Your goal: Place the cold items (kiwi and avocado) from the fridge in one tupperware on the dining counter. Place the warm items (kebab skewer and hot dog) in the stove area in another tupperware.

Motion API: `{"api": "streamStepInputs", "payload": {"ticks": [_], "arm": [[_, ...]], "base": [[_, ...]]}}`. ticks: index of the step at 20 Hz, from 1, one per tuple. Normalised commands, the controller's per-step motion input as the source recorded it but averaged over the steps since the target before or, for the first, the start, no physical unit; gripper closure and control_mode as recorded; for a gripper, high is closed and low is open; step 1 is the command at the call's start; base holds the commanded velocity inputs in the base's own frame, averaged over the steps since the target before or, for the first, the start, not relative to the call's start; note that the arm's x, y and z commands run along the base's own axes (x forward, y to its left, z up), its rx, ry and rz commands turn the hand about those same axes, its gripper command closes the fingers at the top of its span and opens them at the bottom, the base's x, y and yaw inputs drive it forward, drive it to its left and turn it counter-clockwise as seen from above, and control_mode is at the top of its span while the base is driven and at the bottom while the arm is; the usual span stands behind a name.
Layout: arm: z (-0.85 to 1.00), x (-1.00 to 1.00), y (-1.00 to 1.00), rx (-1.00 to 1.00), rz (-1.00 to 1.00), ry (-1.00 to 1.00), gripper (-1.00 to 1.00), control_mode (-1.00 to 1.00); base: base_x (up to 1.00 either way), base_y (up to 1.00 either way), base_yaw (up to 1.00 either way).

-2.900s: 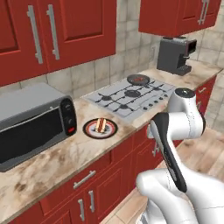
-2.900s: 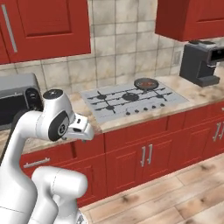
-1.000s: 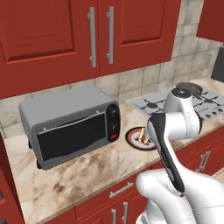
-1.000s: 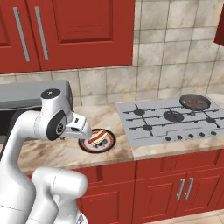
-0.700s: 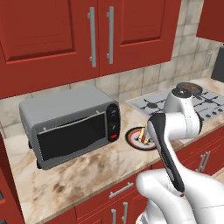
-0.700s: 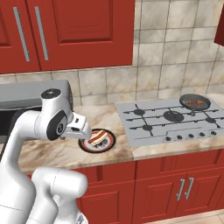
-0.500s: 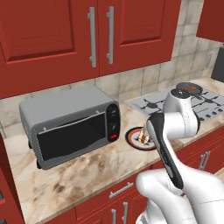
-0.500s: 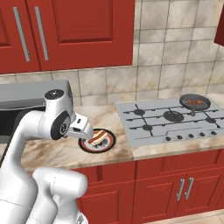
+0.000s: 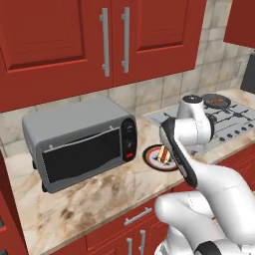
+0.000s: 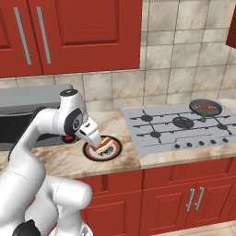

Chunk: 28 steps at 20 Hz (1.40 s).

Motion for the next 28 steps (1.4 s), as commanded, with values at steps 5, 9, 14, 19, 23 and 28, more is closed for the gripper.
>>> {"api": "streamStepInputs", "payload": {"ticks": [5, 9, 14, 19, 23, 28], "arm": [[-0.35, 0.56, -0.2, 0.03, -0.27, 0.07, -1.0, -1.0], [-0.19, 0.59, -0.02, 0.08, -0.01, 0.0, -1.0, -1.0], [-0.23, 0.38, 0.0, 0.01, 0.0, -0.01, -1.0, -1.0], [-0.35, 0.36, 0.0, 0.0, 0.02, 0.0, -1.0, -1.0], [-0.46, 0.41, 0.0, 0.0, 0.04, 0.0, -1.0, -1.0], [-0.38, 0.35, 0.0, 0.0, 0.05, 0.01, -1.0, -1.0]], "base": [[0.0, 0.0, 0.0], [0.0, 0.0, 0.0], [0.0, 0.0, 0.0], [0.0, 0.0, 0.0], [0.0, 0.0, 0.0], [0.0, 0.0, 0.0]]}}
